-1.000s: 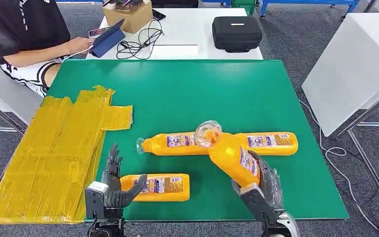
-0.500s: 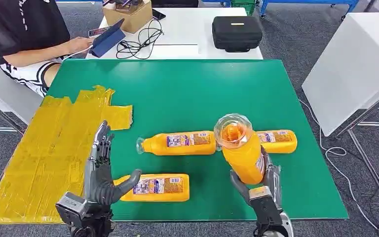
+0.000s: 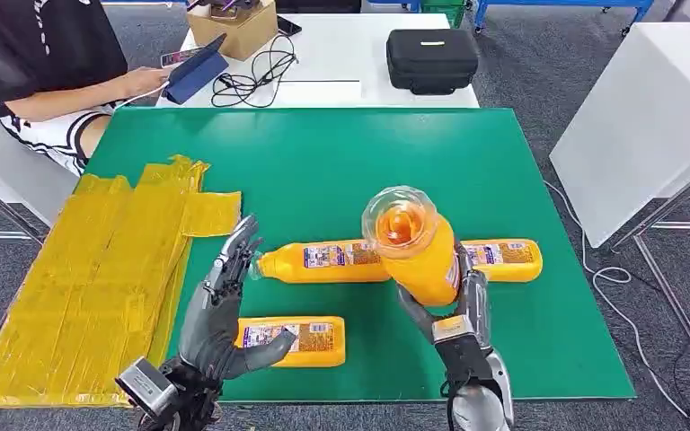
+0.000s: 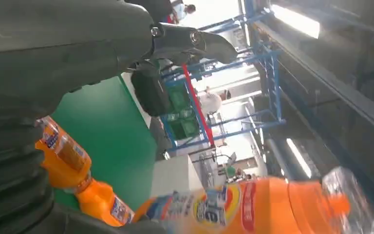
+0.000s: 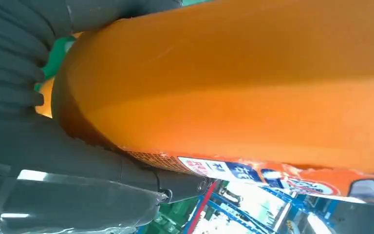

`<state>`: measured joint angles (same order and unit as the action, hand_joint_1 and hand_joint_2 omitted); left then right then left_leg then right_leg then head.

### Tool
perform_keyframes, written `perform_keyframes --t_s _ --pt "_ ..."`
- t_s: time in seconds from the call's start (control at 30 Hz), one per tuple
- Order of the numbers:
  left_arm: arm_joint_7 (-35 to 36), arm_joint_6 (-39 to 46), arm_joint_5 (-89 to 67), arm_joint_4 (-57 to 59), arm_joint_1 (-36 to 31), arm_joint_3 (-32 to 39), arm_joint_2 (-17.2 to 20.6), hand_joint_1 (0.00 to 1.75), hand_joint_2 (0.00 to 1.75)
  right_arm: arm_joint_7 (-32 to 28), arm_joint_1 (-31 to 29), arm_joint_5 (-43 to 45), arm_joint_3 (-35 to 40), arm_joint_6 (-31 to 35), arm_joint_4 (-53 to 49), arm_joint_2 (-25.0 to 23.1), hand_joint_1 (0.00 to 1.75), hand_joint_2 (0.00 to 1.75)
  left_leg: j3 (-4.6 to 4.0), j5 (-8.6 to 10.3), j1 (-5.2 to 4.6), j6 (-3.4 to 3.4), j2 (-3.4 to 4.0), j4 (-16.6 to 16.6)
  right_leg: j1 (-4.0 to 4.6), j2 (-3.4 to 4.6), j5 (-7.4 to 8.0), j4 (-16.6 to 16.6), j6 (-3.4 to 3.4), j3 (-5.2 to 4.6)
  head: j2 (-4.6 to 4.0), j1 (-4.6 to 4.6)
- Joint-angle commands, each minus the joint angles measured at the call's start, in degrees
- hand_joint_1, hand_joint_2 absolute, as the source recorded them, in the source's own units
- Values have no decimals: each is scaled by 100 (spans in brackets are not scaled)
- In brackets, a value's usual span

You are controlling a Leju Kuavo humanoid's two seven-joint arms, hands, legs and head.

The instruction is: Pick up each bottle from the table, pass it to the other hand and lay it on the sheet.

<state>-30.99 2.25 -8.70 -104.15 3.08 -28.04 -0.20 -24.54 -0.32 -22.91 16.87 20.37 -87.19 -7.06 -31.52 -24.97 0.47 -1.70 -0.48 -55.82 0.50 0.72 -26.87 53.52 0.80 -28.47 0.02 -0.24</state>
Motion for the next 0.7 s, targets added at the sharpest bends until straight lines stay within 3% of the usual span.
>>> perform_keyframes --t_s 0.03,0.3,0.7 --pt "139 -67 132 367 -383 -424 202 0 175 125 -552 -173 388 199 604 147 175 175 14 -3 -2 4 7 6 -2 -2 -2 -5 7 12 0 2" --pt "315 -107 314 678 -769 -455 62 0 175 651 -735 -1196 1531 183 1457 -57 175 175 17 -2 0 7 10 9 0 0 0 -7 7 14 0 2" --pt "317 -108 321 700 -777 -455 64 0 175 662 -759 -1209 1545 178 1483 -39 175 175 8 0 -1 7 2 5 -2 -7 -3 -3 9 8 0 2"
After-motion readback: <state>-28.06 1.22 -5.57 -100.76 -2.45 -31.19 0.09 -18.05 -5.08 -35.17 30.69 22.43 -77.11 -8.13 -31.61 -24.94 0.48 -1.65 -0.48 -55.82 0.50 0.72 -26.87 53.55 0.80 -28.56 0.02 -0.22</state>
